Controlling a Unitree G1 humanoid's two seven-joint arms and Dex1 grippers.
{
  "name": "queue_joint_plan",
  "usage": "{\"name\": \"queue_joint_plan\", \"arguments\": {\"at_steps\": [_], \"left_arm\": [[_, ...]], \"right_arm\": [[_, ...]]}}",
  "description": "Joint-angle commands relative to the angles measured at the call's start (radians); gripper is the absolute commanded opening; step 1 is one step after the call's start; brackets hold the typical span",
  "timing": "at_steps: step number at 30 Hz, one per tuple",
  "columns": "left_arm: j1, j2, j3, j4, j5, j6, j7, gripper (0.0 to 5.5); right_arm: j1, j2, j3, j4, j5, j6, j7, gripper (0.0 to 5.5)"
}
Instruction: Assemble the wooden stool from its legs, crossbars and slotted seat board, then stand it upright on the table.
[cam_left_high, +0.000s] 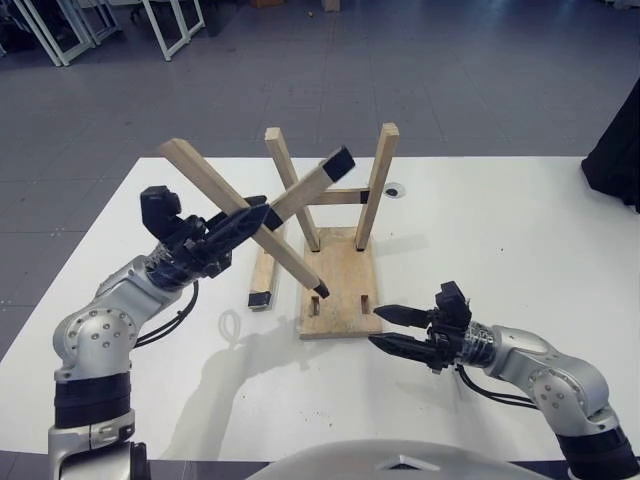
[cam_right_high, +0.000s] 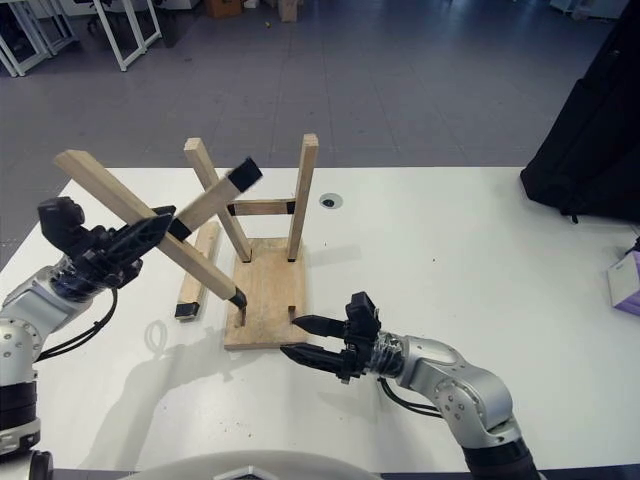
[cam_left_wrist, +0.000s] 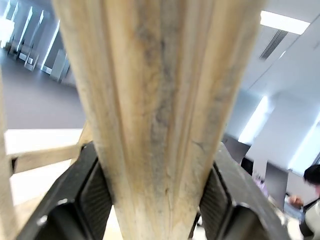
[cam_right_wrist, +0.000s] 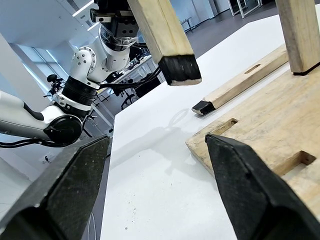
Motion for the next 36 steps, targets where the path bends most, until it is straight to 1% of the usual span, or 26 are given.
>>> {"name": "queue_joint_plan", "arguments": {"at_steps": [1, 4, 13, 18, 25, 30, 36], "left_arm": [[-0.055, 0.057, -0.076, 0.063, 0.148, -0.024, -0.105, 2.06], [-0.056, 0.047, -0.118, 0.095, 0.239, -0.058, -0.154, 2.06], [-0.096, -0.003, -0.165, 0.12, 0.34, -0.113, -0.22, 2.05], [-0.128, -0.015, -0.213, 0.17, 0.436, -0.177, -0.244, 2.05], [-0.14, -0.038, -0.222, 0.18, 0.444, -0.2, -0.255, 2.04], [-0.135, -0.053, -0.259, 0.168, 0.451, -0.188, -0.263, 2.04], [-0.153, -0.056, -0.279, 0.177, 0.475, -0.198, -0.27, 2.04]], "right_arm": [[-0.002, -0.042, -0.023, 0.017, -0.024, -0.01, 0.022, 3.51], [-0.005, -0.052, -0.016, 0.031, -0.041, -0.02, 0.037, 3.51], [-0.023, -0.05, -0.001, 0.044, -0.075, -0.011, 0.041, 3.51], [-0.035, -0.048, 0.014, 0.063, -0.092, -0.012, 0.053, 3.51], [-0.039, -0.05, 0.025, 0.087, -0.108, -0.019, 0.07, 3.51], [-0.049, -0.045, 0.033, 0.12, -0.131, -0.028, 0.09, 3.51], [-0.064, -0.044, 0.051, 0.148, -0.149, -0.038, 0.119, 3.51]]}}
